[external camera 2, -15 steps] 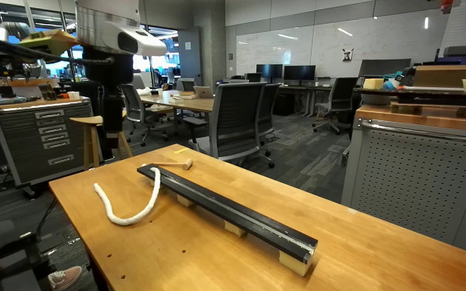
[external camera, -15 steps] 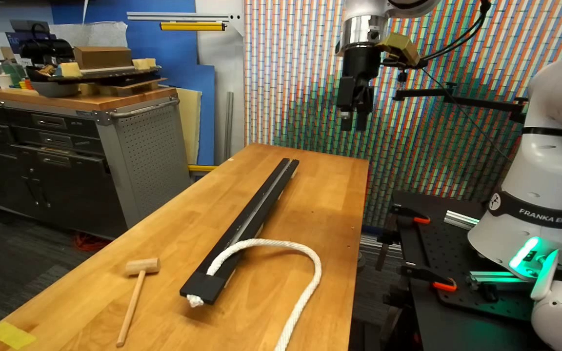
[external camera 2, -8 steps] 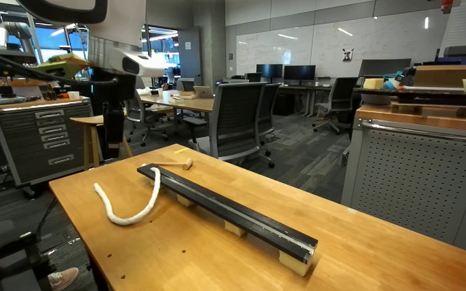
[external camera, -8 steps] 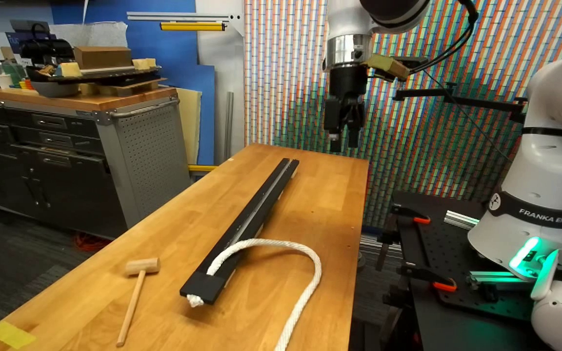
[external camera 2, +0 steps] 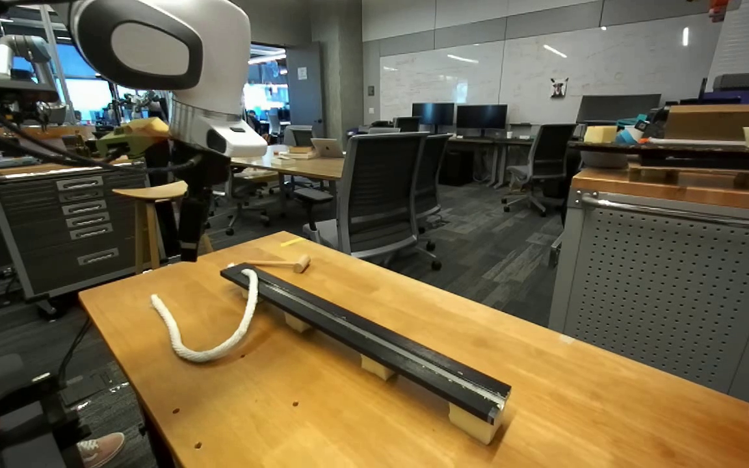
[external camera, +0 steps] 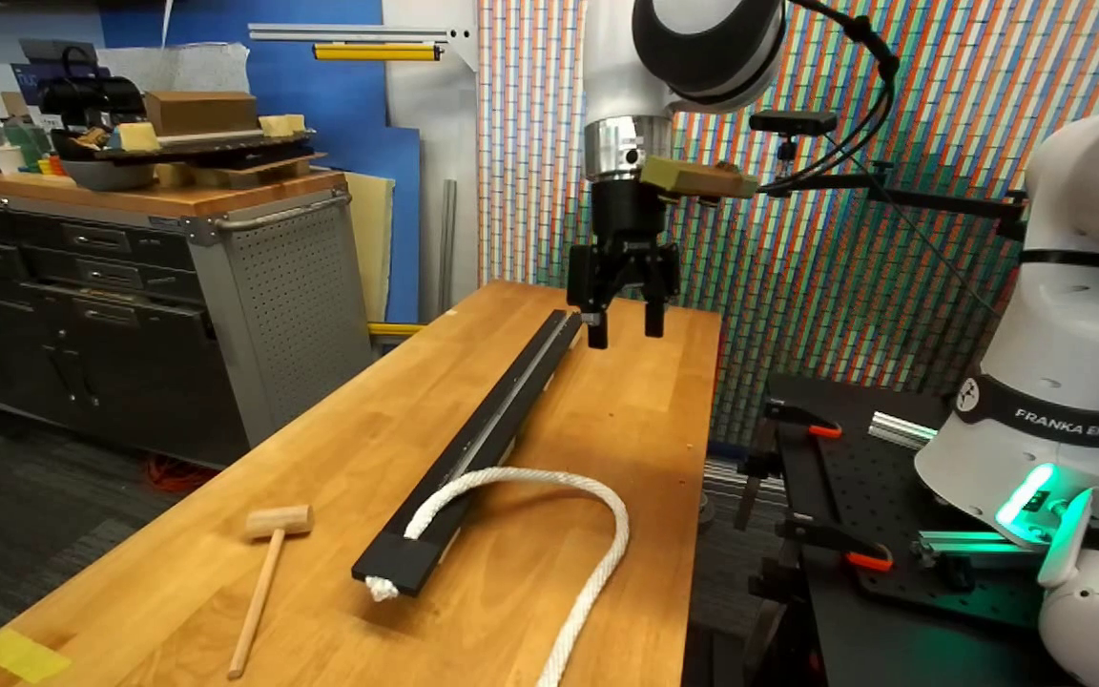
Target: Align the rope with the black object.
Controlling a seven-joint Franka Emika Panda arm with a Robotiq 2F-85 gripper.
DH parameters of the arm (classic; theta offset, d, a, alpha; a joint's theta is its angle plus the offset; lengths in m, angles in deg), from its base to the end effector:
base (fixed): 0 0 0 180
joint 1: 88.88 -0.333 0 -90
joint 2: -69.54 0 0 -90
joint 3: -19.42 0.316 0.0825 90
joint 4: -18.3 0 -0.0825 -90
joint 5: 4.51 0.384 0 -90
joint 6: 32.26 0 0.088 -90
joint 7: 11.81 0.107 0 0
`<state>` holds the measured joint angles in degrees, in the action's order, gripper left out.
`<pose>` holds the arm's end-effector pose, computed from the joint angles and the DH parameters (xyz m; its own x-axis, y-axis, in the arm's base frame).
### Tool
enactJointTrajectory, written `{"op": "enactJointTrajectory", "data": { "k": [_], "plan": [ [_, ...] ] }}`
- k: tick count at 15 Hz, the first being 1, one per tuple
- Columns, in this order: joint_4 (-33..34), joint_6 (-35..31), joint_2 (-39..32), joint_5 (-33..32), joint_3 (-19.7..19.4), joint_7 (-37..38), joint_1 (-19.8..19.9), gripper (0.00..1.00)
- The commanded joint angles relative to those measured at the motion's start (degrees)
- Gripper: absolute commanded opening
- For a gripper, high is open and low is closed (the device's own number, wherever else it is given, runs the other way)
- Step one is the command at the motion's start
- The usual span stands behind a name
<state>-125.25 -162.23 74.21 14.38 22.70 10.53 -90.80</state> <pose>0.4400 0.0481 0.3011 0.8437 -0.4788 -0.2428 -0.5167 -0.8469 -0.1256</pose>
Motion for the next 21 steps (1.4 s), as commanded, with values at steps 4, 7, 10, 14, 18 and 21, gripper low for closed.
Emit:
{"op": "enactJointTrajectory", "data": {
  "k": [4,7,10,14,18,21],
  "plan": [
    [6.86,-6.98,-11.59,10.35,2.63,11.81,-3.52,1.0],
    [8.79,-7.51,-15.3,12.48,4.18,14.27,-5.65,1.0],
    [11.07,-6.68,-18.37,15.4,6.11,14.58,-7.5,1.0],
    [14.97,-7.43,-23.67,16.19,6.74,17.54,-9.85,1.0],
    [17.27,-9.79,-28.72,17.1,6.64,19.73,-10.88,1.0],
    [19.67,-11.32,-32.56,20.3,7.68,19.51,-11.04,1.0]
  ]
}}
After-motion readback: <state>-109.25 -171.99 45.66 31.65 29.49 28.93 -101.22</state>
